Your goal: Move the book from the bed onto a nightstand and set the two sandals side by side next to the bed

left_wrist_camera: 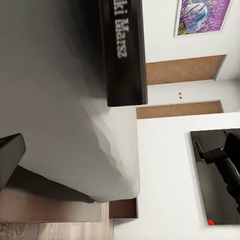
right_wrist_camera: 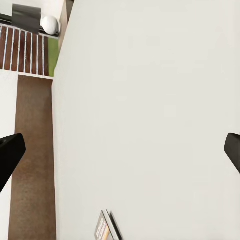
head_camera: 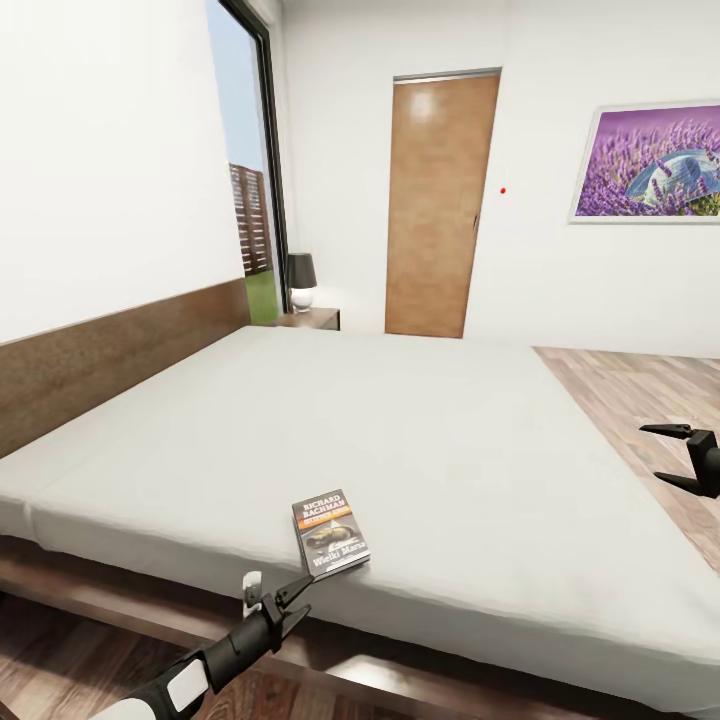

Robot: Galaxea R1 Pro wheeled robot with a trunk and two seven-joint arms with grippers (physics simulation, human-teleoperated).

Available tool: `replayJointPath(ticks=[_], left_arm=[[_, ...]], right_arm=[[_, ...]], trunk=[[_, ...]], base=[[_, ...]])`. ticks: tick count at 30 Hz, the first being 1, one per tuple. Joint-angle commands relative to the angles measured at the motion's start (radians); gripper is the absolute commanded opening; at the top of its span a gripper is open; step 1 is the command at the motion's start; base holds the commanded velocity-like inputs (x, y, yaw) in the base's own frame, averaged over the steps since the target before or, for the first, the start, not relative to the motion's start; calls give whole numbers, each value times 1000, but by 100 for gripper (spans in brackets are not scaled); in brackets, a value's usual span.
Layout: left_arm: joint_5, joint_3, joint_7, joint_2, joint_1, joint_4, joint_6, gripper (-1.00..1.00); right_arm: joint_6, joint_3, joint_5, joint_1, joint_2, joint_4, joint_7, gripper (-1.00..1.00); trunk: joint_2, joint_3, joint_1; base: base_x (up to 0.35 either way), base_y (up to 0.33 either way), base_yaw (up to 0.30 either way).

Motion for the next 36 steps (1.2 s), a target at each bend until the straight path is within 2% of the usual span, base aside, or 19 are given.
replayJointPath(ticks=[1, 36], left_arm=[[10, -7, -2, 0, 0, 0, 10, 100], [10, -4, -3, 3, 0, 0, 11, 100]], right_arm=[[0, 5, 6, -1, -1, 1, 10, 100], [0, 7, 5, -1, -1, -4, 12, 100]], trunk=[[0, -1, 0], [0, -1, 0]], base=[[0, 0, 0], [0, 0, 0]])
